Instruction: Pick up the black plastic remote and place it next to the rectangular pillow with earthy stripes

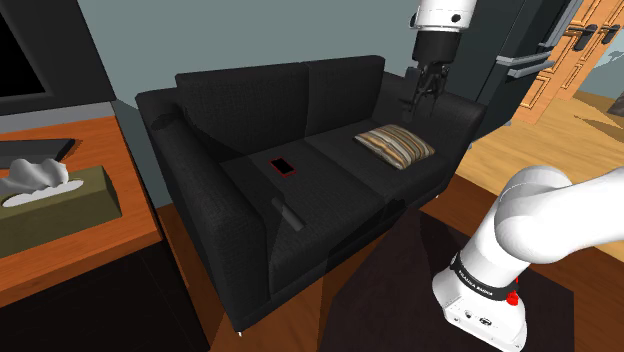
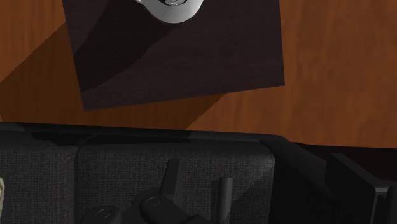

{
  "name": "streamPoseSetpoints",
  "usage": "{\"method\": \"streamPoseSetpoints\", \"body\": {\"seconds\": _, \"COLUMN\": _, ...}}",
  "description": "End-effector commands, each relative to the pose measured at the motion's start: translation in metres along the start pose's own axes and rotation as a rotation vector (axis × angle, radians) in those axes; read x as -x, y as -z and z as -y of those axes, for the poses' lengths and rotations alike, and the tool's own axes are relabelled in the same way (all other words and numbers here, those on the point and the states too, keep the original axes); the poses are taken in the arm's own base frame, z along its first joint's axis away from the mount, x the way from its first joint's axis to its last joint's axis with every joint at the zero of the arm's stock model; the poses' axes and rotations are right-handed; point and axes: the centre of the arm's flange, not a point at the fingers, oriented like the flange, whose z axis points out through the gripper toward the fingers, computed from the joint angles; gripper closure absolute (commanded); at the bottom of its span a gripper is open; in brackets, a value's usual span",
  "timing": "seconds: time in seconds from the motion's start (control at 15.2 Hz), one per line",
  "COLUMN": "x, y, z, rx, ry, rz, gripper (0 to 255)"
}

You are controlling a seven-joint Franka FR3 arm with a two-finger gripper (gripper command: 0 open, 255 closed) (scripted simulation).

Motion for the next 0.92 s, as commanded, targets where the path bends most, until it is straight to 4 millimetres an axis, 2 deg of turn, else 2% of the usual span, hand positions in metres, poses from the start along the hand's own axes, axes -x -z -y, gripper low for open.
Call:
{"method": "streamPoseSetpoints", "body": {"seconds": 0.0, "x": 0.0, "y": 0.0, "z": 0.0, "rx": 0.0, "ry": 0.0, "rz": 0.0, "gripper": 0}}
{"method": "streamPoseSetpoints", "body": {"seconds": 0.86, "x": -0.122, "y": -0.125, "z": 0.017, "rx": 0.011, "ry": -0.036, "rz": 0.028, "gripper": 0}}
